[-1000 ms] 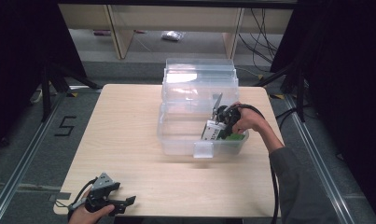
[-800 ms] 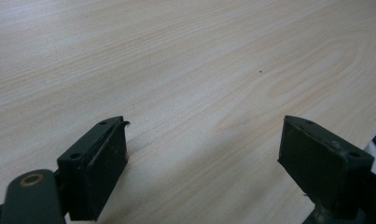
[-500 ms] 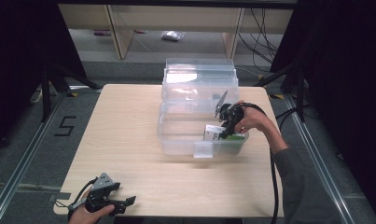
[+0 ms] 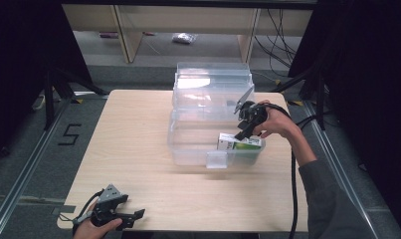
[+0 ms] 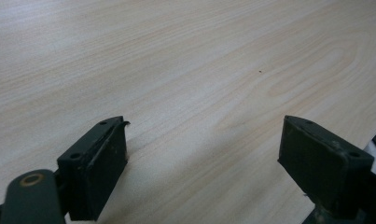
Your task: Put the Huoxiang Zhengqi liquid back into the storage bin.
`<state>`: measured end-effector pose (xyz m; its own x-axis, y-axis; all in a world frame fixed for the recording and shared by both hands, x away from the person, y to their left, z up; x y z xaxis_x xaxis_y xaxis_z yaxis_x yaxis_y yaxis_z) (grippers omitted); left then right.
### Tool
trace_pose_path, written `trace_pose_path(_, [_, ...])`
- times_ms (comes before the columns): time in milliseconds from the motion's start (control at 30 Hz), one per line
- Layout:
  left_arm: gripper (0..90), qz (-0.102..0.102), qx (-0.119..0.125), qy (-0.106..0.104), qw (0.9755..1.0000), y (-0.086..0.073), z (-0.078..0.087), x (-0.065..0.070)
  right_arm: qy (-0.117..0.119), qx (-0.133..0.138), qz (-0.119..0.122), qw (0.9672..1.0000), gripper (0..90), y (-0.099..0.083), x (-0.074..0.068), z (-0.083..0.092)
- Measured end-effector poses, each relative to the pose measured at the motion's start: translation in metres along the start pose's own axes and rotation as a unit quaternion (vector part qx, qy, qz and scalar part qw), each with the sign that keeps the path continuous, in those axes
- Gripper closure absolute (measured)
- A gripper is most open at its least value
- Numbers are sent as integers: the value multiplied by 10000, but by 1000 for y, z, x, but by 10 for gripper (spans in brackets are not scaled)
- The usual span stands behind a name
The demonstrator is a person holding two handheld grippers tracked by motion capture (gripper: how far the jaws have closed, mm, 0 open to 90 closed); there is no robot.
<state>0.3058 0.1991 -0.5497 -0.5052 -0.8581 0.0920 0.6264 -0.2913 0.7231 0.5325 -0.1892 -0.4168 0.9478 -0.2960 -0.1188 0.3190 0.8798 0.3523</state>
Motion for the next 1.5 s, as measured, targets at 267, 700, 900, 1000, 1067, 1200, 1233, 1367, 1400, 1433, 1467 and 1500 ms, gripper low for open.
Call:
trace_pose_path(267, [148, 19, -22, -51, 10000, 0, 0, 0, -33, 92, -93, 9999, 449, 0, -4, 1])
trace_pose_path(700, [148, 43, -11, -53, 10000, 0, 0, 0, -247, 576, -267, 9977, 415, 0, -11, 8])
trace_pose_path(900, [148, 47, 14, -47, 10000, 0, 0, 0, -337, 792, -423, 9954, 372, 0, -15, 6])
trace_pose_path(1000, [148, 45, 5, -71, 10000, 0, 0, 0, -340, 965, -568, 9931, 370, 0, -21, 4])
trace_pose_path(1067, [148, 37, 5, -67, 10000, 0, 0, 0, -423, 951, -495, 9933, 358, -1, -22, 3])
trace_pose_path(1200, [148, 41, 10, -58, 10000, 0, 0, 0, -382, 1059, -569, 9920, 348, -2, -27, 3])
trace_pose_path(1233, [148, 35, -1, -51, 10000, 0, 0, 0, -383, 1102, -658, 9910, 343, -3, -30, 3])
trace_pose_path(1367, [148, 34, 3, -43, 10000, 0, 1, 0, -453, 1297, -558, 9889, 331, -5, -30, 4])
trace_pose_path(1400, [148, 45, 15, -38, 10000, 1, 1, 0, -453, 1297, -558, 9889, 331, -5, -30, 4])
trace_pose_path(1433, [148, -53, -37, -29, 10000, 0, 2, -1, -492, 1381, -650, 9870, 330, -6, -30, 4])
trace_pose_path(1467, [148, -44, -31, -29, 10000, 0, 1, -1, -462, 1430, -703, 9861, 329, -7, -30, 5])
trace_pose_path(1500, [149, 46, 25, -37, 10000, 0, 0, 0, -522, 1488, -565, 9859, 325, -7, -28, 5])
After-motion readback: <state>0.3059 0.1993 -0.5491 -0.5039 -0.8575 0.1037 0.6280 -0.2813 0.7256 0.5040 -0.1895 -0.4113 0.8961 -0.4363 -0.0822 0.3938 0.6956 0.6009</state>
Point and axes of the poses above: each handheld gripper's, and its own axes: z roughly backward along the jaws, y roughly out of its top, x roughly to its right, the point moved 5 cm from there along -z, roughly forward along the jaws, and after that the axes turned 9 degrees about y, right-handed, at the moved point
